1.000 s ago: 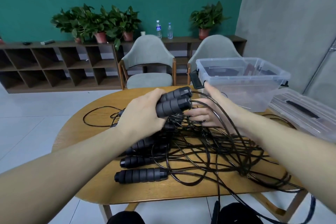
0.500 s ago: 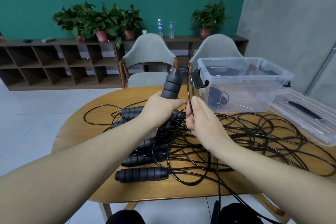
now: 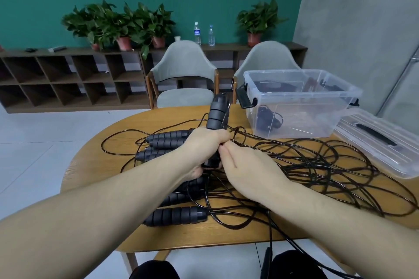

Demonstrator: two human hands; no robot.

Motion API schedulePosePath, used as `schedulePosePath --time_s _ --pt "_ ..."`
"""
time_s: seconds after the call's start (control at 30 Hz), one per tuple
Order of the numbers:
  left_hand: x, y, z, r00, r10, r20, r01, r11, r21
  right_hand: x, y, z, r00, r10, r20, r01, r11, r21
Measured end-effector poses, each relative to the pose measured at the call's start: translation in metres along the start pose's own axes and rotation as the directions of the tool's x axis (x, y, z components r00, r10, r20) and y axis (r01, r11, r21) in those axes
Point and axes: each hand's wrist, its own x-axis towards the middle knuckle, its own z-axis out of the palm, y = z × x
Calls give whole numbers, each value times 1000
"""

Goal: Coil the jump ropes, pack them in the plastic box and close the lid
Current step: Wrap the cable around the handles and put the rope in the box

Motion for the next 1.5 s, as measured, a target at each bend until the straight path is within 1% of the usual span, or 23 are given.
schedulePosePath --time_s 0.1,0.17,0.23,0.3,0.37,0.43,0.53,0.6,0.63,0.7,0.77,0.83,0.9,0.97,1.03,1.07,1.13,1.17,1.23,1.3,1.33,1.4,1.5 --pt "3 6 -9 999 26 -24 -26 1000 0 -8 6 3 993 -63 104 47 987 154" --pt "5 15 -20 1000 -14 5 14 997 -73 -14 16 3 972 -117 202 85 983 161" --pt "6 25 -34 994 -70 81 81 987 -140 -19 31 3 942 -117 315 56 979 194" --pt "3 32 -47 977 -117 177 142 981 -134 -20 47 3 921 -85 379 -9 971 237" --pt "-5 36 -57 949 -158 273 169 985 -20 -15 63 1 914 -31 405 -67 972 224" --pt "-13 35 -60 914 -199 353 145 974 175 -6 73 -6 915 22 402 -117 970 213" --pt "-23 34 -54 837 -290 464 59 890 451 9 83 -14 915 30 402 -113 976 185" --pt "-26 36 -48 802 -361 476 -45 758 651 18 83 -17 902 -10 431 -77 980 184" --pt "-27 38 -44 803 -398 444 -90 656 750 23 82 -18 891 -32 453 -55 983 177" --pt "-30 39 -32 821 -433 372 -196 398 896 34 76 -22 879 -38 475 -31 990 137" --pt "-34 36 -19 847 -428 316 -295 117 948 43 67 -27 890 -9 457 -34 996 86" --pt "-33 32 -11 890 -379 254 -311 -97 945 51 56 -33 904 8 428 -11 1000 3" --pt "-29 28 -10 943 -266 198 -258 -212 943 56 46 -42 924 30 381 -20 999 -30" --pt "-21 28 -15 979 -136 155 -184 -235 955 56 35 -51 954 55 294 -70 997 38" --pt "-12 30 -21 991 -43 128 -134 -222 966 48 21 -56 974 63 217 -83 993 84" --pt "-8 30 -25 993 -4 120 -118 -192 974 42 12 -56 976 59 207 -79 993 88" --pt "-2 31 -32 993 69 96 -91 -68 994 27 -1 -49 979 30 201 -53 992 112" --pt "0 31 -36 994 85 76 -80 48 996 19 -5 -43 982 20 190 -49 988 149" --pt "3 27 -43 998 47 35 -50 369 928 7 -9 -29 988 25 155 -67 960 273" --pt "2 23 -51 998 -34 49 -13 688 726 -2 -5 -14 991 29 130 -77 918 388" --pt "1 21 -54 994 -68 81 5 793 609 -7 -2 -8 991 15 131 -71 900 430" --pt "-6 19 -55 978 -105 178 22 909 416 -15 5 5 989 -46 144 -23 897 441" --pt "-20 16 -50 929 -125 348 35 966 256 -22 14 14 978 -92 186 7 911 413"
